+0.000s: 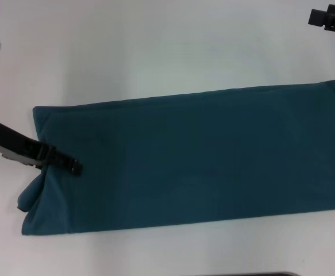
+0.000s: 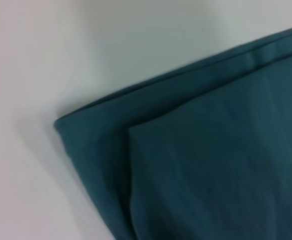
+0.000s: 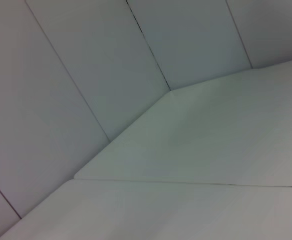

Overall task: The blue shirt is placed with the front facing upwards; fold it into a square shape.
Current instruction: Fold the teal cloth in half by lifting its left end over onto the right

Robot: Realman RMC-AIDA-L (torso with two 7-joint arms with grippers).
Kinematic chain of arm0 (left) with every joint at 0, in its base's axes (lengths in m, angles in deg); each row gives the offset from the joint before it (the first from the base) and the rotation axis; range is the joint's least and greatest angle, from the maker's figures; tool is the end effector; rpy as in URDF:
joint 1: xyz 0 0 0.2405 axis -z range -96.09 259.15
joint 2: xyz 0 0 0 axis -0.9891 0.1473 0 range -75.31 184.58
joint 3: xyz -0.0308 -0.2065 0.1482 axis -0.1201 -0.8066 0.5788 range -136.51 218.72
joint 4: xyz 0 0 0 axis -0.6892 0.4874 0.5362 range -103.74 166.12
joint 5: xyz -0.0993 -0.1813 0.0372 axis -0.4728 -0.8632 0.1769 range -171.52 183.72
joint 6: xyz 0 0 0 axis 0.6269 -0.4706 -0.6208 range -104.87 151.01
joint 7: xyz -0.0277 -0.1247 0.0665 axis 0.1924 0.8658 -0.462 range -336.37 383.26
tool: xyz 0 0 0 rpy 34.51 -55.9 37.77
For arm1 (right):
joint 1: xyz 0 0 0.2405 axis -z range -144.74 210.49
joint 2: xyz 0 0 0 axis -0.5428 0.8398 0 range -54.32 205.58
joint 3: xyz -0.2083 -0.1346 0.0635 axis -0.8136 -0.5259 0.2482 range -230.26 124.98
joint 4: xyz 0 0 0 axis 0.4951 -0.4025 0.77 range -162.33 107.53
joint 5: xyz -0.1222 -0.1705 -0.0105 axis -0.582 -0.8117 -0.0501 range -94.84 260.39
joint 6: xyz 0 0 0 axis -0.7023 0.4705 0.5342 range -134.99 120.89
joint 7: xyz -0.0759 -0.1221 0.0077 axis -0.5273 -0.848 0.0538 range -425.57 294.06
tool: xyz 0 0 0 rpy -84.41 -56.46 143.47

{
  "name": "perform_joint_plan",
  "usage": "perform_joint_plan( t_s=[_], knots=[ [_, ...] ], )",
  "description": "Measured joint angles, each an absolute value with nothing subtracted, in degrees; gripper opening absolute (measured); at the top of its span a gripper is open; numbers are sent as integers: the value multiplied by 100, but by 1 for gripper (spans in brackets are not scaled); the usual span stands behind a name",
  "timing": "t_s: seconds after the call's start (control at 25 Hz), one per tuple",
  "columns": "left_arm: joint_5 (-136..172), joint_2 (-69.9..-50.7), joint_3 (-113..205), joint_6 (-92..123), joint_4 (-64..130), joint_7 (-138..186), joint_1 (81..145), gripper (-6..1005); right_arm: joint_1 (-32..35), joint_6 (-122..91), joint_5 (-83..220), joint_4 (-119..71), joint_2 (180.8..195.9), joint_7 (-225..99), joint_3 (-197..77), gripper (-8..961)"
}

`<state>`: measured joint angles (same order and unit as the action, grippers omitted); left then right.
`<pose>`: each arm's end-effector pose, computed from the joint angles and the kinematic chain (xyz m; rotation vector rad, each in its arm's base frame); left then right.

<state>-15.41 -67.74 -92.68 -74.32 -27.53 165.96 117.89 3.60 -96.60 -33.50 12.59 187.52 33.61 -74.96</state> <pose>-0.2689 0.3279 0.0128 -2.4043 -1.6818 0.3677 0.3069 0.3468 0.0986 -2.3042 1.0648 0.8201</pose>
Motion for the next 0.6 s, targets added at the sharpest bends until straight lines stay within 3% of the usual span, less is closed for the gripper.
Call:
perform_joint_plan(
  t_s=[0.6],
  knots=[
    [-1549,-6824,-9266,-7526,-2787,16583,11927,903,367,-9660,-3350,1259,18750,3364,-7496,941]
  ],
)
